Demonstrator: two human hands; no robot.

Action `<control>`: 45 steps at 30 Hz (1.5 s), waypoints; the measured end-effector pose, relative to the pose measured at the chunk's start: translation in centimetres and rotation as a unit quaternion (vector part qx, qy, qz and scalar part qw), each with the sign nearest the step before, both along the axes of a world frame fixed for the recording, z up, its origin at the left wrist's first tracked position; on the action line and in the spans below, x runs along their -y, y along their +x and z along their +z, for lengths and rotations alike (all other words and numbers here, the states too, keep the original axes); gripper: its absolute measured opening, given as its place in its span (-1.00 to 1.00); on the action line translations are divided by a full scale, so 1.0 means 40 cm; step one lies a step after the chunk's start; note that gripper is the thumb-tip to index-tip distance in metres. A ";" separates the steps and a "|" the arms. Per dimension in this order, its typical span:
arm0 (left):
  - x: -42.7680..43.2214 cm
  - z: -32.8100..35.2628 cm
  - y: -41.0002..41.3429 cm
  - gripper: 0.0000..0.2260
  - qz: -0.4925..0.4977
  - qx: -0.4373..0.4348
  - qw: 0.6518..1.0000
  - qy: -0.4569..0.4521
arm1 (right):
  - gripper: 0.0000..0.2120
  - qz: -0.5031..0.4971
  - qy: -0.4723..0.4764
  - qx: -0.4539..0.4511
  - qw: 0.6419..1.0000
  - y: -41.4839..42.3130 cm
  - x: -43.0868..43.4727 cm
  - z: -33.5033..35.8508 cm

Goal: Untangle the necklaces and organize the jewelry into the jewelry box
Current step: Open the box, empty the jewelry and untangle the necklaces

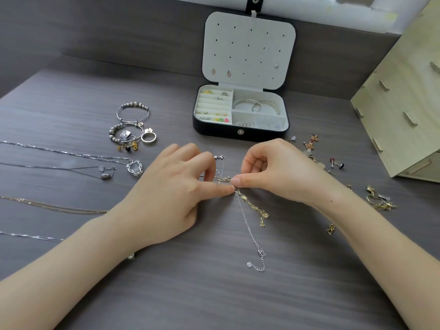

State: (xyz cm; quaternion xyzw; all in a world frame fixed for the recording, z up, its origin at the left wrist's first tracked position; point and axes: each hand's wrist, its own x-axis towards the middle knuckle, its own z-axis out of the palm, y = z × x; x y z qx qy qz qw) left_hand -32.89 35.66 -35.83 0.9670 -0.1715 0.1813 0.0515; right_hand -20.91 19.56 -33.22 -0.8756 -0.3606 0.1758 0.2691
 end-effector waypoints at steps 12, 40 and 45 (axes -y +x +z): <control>-0.028 0.010 0.000 -0.51 -0.026 -0.013 0.999 -0.040 | -0.82 0.001 -0.002 0.001 1.000 0.021 0.012 0.005; -0.011 0.000 -0.007 -0.46 -0.035 -0.014 0.998 -0.042 | -0.84 0.027 -0.006 0.038 0.999 0.000 0.029 0.006; -0.035 0.017 -0.008 -0.50 -0.063 -0.022 0.996 -0.059 | -0.83 0.014 -0.006 0.033 0.999 0.013 0.046 0.003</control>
